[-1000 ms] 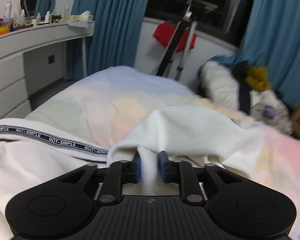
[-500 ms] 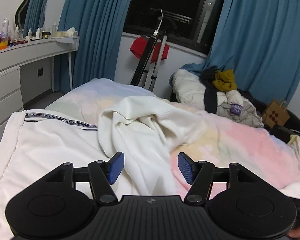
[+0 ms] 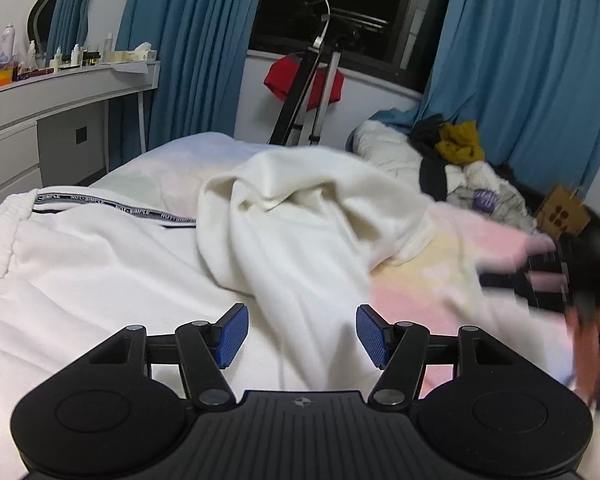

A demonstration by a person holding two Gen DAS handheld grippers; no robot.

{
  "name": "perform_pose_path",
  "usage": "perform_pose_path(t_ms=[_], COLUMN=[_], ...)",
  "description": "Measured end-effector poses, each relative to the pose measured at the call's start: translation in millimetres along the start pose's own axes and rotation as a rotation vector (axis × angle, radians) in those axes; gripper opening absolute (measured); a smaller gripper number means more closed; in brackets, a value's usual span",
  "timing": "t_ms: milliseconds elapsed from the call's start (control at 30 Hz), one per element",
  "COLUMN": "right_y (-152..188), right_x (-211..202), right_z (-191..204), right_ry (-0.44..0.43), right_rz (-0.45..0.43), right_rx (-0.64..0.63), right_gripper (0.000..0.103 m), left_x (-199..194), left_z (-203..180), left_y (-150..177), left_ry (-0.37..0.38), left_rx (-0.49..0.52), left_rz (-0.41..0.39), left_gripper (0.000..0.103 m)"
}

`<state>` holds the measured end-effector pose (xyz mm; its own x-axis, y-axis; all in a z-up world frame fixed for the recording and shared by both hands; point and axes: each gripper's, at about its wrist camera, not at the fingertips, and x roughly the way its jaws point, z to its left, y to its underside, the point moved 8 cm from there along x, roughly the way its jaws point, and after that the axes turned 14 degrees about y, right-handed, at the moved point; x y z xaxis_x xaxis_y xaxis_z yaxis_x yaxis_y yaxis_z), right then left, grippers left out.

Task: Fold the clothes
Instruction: 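Lift the cuff with the right tool and carry it over the pants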

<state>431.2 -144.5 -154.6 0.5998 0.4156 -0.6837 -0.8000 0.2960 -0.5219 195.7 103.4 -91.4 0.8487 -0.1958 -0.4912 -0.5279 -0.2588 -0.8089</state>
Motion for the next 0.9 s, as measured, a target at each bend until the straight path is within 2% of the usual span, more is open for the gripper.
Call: perform_pose_path(t_ms=[67,167,233,333,400,433,467,500,633,733,800,867,900], right_y=[-23.8,-57.2,-69.2,-80.5,-87.7,-90.8,-93.9,-98.5,-128.4,-165.8,-184.8,-189.7,-186.6], right_x=[25.4,62.3,88.2,122.8,136.4,138.0,139.3,137.3,83.8,7.9,-55.4,-117.6,-144.9], right_z=[18.8,38.3,44.1,44.3,41.1,38.9,36.7,37.1,56.2,62.8,63.8,50.8,36.8], right_ry=[-0.021,-0.017,-0.02,0.043,0.103,0.143,0.182,0.189,0.216,0.172,0.13,0.08,0.081], right_rz=[0.006,0.001,0.031,0.052,0.026,0.014,0.002,-0.006,-0.153,-0.328,-0.471,-0.622,-0.686], right_rx=[0.006,0.053,0.105,0.168,0.192,0.192,0.191,0.19,0.096,0.081,0.027,-0.012,-0.034], right_gripper=[0.059,0.061,0.061,0.061,0.043,0.013,0.008,0.007,0.006,0.006,0.006,0.006,0.006], left_x=[14.4,34.4,42.3,47.9,51.2,51.5,51.2,50.2,39.7,30.7,24.8,20.4,19.4], left_z=[11.2,27.9,37.4,46.8,50.2,49.9,48.5,46.5,33.4,22.7,15.9,8.6,4.5], left_y=[4.0,10.0,12.0,11.5,11.4,11.0,10.0,8.5,0.3,-4.7,-7.2,-8.4,-8.5], left_ry=[0.023,0.065,0.096,0.136,0.155,0.175,0.199,0.22,0.305,0.394,0.452,0.497,0.508], left_rx=[-0.036,-0.107,-0.157,-0.191,-0.204,-0.21,-0.211,-0.207,-0.167,-0.157,-0.158,-0.154,-0.137], left_rz=[-0.001,0.012,0.011,-0.025,-0.035,-0.044,-0.054,-0.065,-0.125,-0.157,-0.174,-0.181,-0.179], left_gripper=[0.062,0.062,0.062,0.062,0.062,0.062,0.062,0.061,0.061,0.061,0.061,0.062,0.062])
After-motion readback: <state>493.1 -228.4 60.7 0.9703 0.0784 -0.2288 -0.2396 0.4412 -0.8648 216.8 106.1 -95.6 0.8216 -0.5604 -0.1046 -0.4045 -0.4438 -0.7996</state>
